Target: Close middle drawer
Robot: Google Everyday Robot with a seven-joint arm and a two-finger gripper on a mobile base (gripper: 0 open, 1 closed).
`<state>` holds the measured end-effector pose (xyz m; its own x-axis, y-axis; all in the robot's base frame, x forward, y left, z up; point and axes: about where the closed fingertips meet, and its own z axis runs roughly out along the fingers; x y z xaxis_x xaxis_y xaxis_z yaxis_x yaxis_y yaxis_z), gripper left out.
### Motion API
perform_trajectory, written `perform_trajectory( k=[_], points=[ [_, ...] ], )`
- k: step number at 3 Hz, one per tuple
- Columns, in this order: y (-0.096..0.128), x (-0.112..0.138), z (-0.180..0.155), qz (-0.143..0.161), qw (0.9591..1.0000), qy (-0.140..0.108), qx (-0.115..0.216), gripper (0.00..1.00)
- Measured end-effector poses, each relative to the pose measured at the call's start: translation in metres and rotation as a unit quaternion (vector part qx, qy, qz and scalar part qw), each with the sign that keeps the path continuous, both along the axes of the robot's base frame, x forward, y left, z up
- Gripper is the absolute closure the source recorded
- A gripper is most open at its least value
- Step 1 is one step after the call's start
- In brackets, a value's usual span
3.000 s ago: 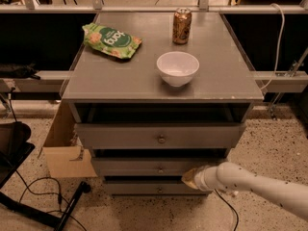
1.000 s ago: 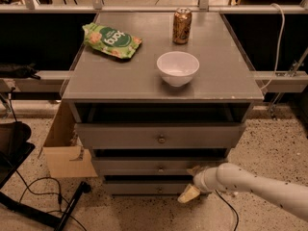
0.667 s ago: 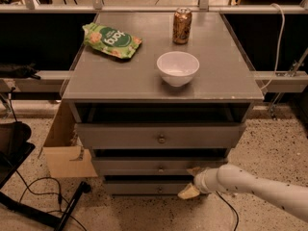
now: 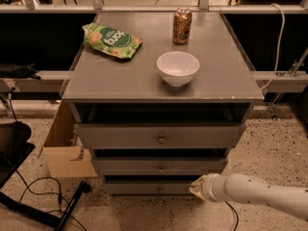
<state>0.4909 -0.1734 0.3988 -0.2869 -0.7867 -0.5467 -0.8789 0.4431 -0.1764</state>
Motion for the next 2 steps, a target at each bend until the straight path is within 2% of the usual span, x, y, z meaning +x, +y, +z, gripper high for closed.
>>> perform_trajectory(
  k=[1,2],
  points=[
    [-0.028,-0.053,0.045,-0.023,0.9974,0.028,-0.062,0.96],
    [-0.040,-0.102,0.075,-0.034,0.9919,0.065,-0.104,1.00]
  ],
)
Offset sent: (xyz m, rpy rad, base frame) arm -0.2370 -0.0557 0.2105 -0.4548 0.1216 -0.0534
